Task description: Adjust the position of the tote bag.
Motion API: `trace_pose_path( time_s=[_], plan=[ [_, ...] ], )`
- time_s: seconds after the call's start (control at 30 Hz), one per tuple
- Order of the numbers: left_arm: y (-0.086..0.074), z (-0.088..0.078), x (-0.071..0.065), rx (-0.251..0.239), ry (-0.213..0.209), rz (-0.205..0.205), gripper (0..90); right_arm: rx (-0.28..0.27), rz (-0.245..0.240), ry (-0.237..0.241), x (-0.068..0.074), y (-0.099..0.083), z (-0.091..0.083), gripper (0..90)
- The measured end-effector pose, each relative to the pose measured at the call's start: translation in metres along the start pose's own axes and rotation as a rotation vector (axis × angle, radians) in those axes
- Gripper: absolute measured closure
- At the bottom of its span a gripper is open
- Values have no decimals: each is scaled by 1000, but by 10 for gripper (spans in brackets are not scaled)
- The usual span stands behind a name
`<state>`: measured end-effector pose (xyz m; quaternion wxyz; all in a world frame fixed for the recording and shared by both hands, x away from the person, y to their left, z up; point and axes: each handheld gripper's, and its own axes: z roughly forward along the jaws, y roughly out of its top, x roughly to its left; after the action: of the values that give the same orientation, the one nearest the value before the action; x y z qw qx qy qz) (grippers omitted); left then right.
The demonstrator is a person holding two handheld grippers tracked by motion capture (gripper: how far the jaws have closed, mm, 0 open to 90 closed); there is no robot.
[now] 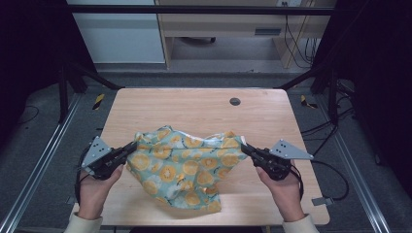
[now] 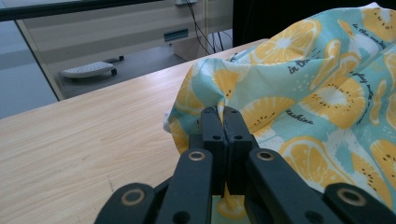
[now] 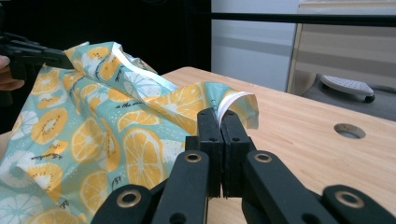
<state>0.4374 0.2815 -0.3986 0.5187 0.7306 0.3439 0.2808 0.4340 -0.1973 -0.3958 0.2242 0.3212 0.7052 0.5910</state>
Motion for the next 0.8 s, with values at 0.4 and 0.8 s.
trace_pose_path(
  time_s=[0.4, 0.8],
  plan=[
    [-6, -4, -5, -1, -10, -2, 898, 4, 23, 0, -2, -7, -3, 895],
    [-8, -15, -6, -31, -24, -25, 898, -1, 3, 15, 4, -5, -5, 895]
  ],
)
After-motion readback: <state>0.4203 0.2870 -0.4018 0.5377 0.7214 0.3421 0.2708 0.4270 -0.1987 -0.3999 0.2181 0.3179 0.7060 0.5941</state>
